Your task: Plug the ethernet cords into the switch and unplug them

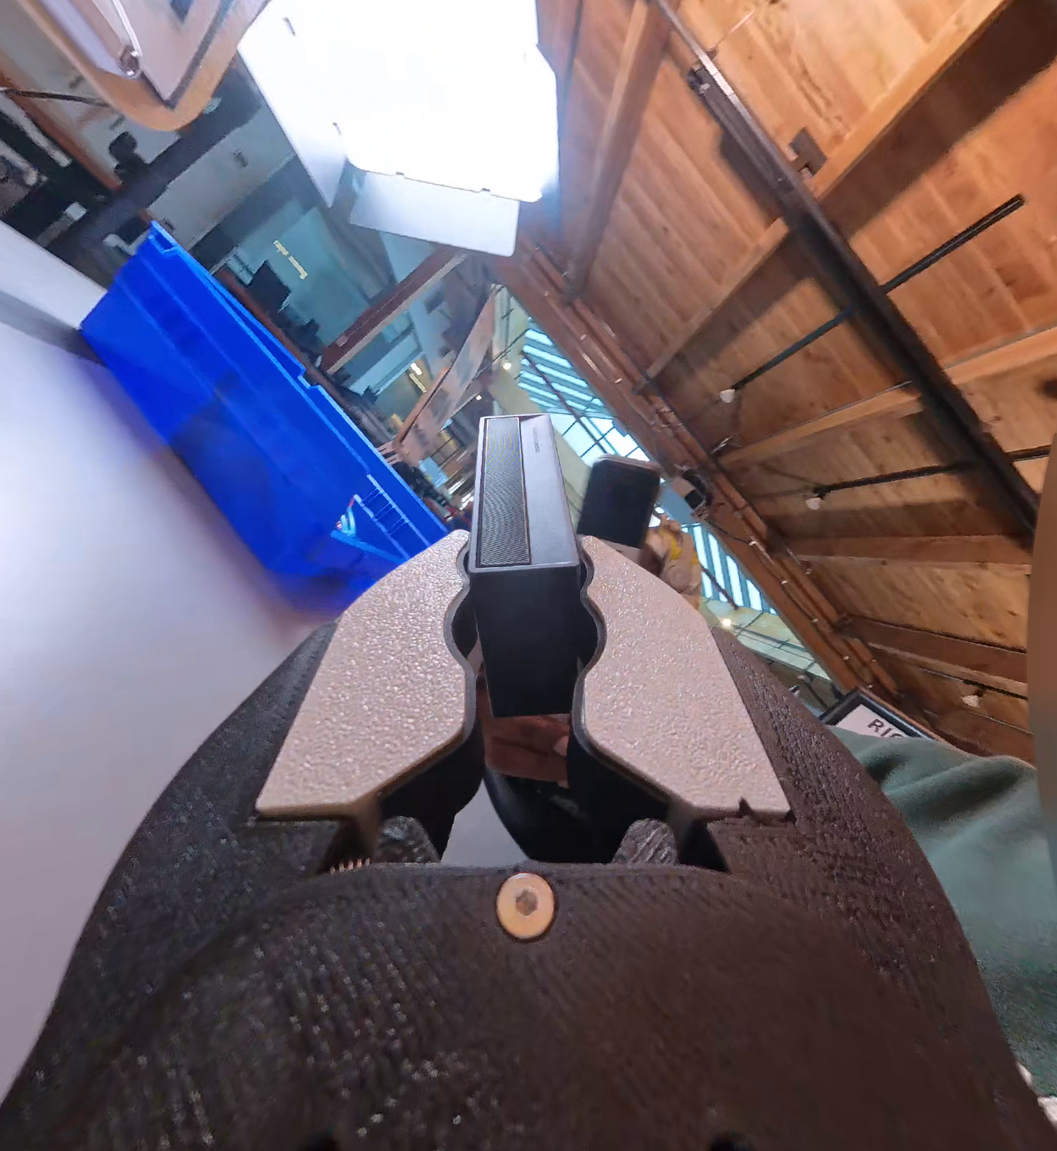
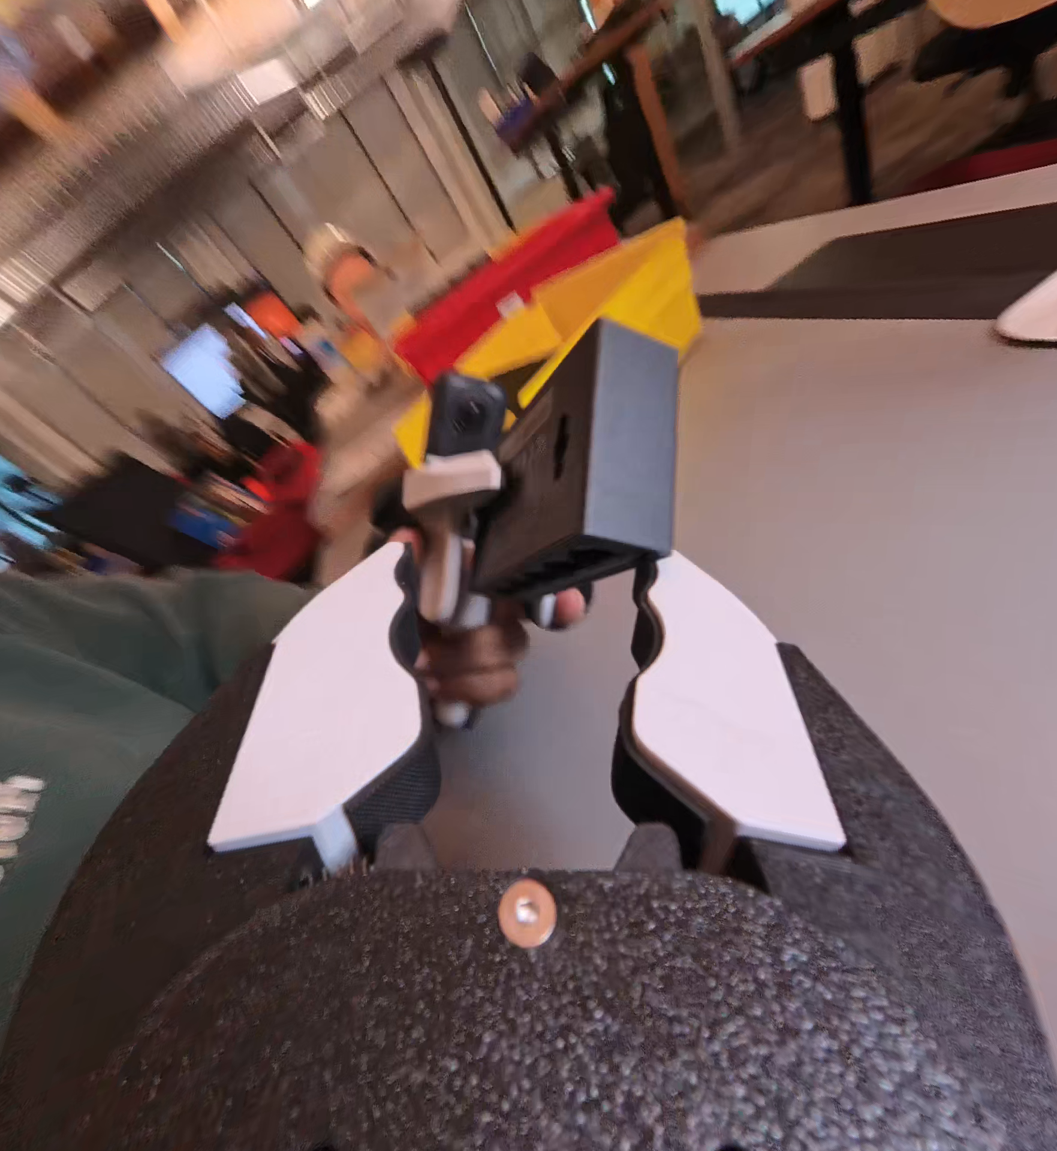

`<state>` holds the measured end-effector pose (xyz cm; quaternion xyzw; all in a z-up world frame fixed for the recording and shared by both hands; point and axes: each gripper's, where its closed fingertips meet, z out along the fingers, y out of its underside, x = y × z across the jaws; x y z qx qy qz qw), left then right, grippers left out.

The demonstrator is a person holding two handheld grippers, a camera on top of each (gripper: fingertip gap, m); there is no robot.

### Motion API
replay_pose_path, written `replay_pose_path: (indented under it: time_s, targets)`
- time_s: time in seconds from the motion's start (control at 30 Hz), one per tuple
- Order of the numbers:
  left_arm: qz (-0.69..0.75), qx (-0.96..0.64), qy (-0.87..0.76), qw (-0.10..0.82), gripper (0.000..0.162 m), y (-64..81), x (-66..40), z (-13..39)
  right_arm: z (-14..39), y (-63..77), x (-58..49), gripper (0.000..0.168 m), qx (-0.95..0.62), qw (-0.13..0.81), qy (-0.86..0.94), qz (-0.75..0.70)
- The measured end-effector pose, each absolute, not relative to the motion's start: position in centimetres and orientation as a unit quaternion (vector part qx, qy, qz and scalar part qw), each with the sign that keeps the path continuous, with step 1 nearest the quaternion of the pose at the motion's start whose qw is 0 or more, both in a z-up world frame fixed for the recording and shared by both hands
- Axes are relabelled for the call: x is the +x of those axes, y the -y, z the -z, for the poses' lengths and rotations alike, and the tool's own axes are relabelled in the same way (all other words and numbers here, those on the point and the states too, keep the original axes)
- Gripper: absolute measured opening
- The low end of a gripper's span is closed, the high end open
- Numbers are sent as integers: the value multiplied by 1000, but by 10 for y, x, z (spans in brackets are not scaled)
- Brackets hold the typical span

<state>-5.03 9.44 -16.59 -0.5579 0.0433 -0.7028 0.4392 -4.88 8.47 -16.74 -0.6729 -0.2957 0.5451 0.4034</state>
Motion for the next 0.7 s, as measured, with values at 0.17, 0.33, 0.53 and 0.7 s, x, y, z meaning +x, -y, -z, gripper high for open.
replay_pose_path:
  time_s: [0.17,0.33,0.53,0.7]
  targets:
    - [708,-538,-83,450,28,-80,-46,159,151,-84,-40,27,-617,341,244,-666]
    - [645,-606,-273,376,33,-55,-23,186,174,-66,-12,27,-641,232,489,-545]
    - [551,-658,-408,311,32,-28,-2,222,220,-35,9,27,-602,92,697,-380]
    - [540,-695,-301,366,28,-58,-23,219,219,-65,-18,36,-624,226,673,-327]
